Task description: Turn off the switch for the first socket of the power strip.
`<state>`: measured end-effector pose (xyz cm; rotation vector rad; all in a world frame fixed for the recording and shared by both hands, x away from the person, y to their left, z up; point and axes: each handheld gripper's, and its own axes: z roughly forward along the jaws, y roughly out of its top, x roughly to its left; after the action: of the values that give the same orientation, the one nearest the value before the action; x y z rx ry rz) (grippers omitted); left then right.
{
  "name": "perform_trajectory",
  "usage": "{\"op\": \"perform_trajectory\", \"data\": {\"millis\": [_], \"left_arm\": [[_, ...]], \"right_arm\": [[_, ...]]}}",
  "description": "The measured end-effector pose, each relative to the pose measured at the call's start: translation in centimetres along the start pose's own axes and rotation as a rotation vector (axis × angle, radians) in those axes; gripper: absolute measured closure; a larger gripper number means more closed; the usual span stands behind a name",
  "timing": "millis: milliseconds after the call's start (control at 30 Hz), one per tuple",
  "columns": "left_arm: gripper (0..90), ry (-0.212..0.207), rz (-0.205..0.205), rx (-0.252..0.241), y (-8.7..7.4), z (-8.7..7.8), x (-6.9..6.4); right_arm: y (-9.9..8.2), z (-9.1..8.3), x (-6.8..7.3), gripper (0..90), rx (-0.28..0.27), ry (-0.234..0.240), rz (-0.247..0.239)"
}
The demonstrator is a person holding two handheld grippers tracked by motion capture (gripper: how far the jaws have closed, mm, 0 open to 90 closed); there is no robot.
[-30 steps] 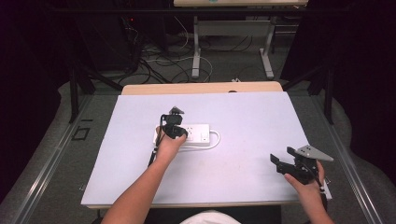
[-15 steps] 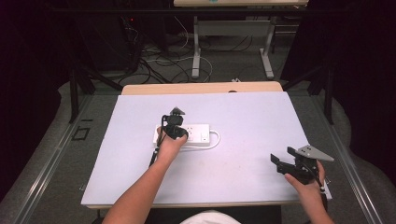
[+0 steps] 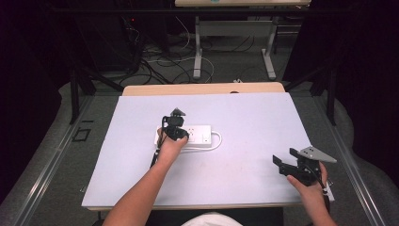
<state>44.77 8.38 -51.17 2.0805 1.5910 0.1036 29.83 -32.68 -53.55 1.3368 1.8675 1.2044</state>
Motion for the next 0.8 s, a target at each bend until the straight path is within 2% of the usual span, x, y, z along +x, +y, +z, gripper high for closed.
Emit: {"op": "perform_trajectory", "data": {"millis": [300,600,667,800], "left_arm": [[89.4,-0.002,-0.002,-0.003,-0.04,0.02,0.03],[89.6,0.001,0.004,-0.004,-0.10,0.08,0.04],[89.7,0.008,0.009,0.009,-0.11,0.17,0.06],[89.8,0.009,-0.002,-0.003,-0.17,0.24,0.04]], "right_arm": [[-0.01,0.01,0.05,22.4,0.001,0.001,0.006],[-0.06,0.13,-0.06,22.4,-0.020,0.002,0.002],[-0.06,-0.02,-0.14,22.4,-0.006,0.001,0.005],[-0.09,0.02,-0.19,22.4,-0.005,0.004,0.012]]}}
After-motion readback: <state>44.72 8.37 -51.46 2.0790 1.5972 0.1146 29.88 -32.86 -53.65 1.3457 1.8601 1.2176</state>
